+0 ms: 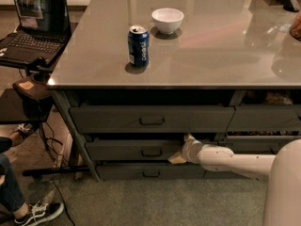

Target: Open middle drawer

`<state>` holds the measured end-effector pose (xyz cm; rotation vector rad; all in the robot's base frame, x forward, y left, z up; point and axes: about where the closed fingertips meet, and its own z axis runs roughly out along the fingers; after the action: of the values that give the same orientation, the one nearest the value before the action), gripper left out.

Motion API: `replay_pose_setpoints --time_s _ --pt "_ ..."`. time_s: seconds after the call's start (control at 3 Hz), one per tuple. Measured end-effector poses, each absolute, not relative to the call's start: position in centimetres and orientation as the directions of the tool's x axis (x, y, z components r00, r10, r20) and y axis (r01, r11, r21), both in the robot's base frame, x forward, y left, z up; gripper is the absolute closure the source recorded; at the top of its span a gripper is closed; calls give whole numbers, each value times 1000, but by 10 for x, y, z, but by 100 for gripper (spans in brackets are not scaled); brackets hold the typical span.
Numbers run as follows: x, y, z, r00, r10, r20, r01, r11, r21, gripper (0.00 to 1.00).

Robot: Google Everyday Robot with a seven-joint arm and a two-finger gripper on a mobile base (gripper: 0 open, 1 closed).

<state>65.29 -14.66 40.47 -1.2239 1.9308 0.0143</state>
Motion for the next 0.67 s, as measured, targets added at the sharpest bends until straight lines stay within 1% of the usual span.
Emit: replay_pose_setpoints --time_s 0.67 --pt "653 -147 405 -181 -744 -643 -753 525 -395 65"
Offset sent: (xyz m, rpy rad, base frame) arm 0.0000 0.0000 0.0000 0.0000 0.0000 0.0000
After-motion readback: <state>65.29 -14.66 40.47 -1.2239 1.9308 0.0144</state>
